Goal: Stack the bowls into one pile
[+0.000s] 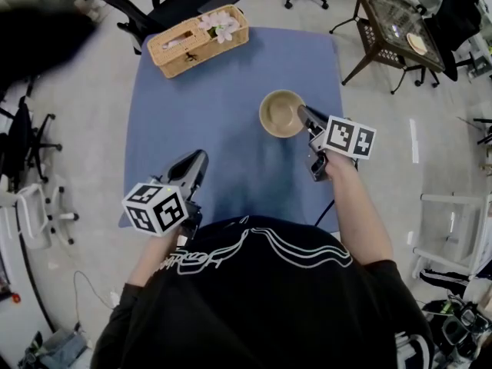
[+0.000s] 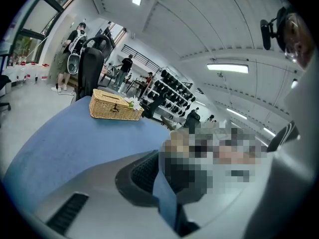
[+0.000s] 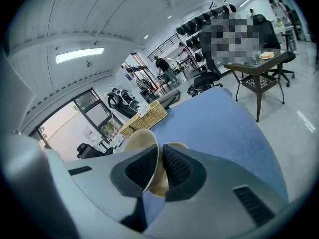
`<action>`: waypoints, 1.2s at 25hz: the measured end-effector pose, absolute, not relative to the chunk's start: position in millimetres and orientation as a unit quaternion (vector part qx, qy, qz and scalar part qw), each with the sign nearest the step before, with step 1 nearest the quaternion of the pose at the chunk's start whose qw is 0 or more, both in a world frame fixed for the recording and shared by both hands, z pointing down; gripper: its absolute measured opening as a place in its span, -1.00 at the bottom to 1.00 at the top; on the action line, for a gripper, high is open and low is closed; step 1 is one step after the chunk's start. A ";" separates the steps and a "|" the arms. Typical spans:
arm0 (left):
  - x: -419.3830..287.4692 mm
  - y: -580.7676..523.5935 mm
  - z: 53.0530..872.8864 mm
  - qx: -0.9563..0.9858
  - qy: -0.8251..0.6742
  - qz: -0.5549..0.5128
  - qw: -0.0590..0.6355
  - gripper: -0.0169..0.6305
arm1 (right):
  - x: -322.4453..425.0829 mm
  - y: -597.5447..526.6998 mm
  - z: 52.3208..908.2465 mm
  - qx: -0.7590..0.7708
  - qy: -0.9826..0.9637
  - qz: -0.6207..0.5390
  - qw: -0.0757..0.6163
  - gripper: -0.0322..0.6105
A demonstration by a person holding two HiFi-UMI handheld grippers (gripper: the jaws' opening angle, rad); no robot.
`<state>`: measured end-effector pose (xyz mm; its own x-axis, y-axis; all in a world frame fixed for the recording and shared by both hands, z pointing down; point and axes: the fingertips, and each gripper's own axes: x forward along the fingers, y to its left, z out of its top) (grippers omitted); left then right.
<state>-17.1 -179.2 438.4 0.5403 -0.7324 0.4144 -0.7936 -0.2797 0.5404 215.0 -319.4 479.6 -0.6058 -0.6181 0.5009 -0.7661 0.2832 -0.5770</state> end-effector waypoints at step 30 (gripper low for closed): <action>-8.6 -180.0 458.1 0.806 -0.460 0.042 0.371 -0.83 | 225.2 -320.4 490.2 0.454 -0.812 0.352 0.105 -0.24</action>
<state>-8.6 -180.0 458.1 0.5732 -0.7099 0.4092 -0.7724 -0.3014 0.5590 225.2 -320.4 490.2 -0.5663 -0.6631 0.4895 -0.8105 0.3405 -0.4766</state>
